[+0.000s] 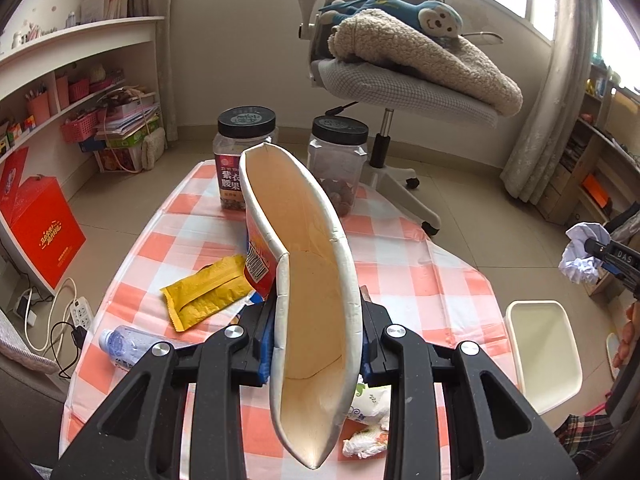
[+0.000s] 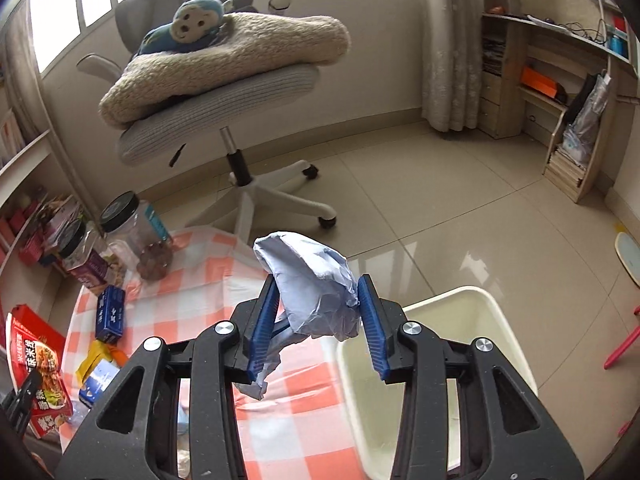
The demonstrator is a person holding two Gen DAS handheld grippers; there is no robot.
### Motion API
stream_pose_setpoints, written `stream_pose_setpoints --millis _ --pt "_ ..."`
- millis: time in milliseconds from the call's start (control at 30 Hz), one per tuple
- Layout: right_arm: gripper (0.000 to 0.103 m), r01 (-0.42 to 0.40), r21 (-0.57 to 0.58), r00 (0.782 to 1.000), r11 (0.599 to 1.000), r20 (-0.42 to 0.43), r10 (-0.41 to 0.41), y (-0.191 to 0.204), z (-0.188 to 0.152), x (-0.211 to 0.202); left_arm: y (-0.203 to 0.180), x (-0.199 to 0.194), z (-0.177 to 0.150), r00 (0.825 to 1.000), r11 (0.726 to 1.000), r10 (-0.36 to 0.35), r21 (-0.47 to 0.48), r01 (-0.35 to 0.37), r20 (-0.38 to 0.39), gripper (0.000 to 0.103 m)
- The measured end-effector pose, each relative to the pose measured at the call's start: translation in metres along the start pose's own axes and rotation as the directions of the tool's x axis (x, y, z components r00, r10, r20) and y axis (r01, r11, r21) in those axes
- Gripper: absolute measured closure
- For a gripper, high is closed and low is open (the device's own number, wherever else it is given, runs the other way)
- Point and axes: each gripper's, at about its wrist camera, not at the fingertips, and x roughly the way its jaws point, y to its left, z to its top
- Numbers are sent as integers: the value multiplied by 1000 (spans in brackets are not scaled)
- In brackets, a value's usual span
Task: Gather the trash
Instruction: 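Carry both items over the white bin and open both grippers to drop them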
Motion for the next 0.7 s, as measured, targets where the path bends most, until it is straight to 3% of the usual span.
stream_pose_setpoints --millis 133,400,467,533,700 --pt "64 74 19 997 997 7 -74 -30 2 -7 -22 3 -1 999 999 -35 26 35 -3 72" --pt "59 159 100 987 982 -31 -157 -92 4 -14 -88 2 2 985 983 -172 68 172 -4 72" --pt "40 177 126 984 976 -11 -177 -104 5 -21 -108 4 3 978 975 -208 80 209 -17 72" --pt "29 190 160 980 969 21 -196 -115 7 -28 -128 7 3 972 967 -234 99 236 -31 72" --pt "18 223 231 966 947 79 -246 -143 12 -44 -181 10 0 951 943 -303 125 309 -59 72"
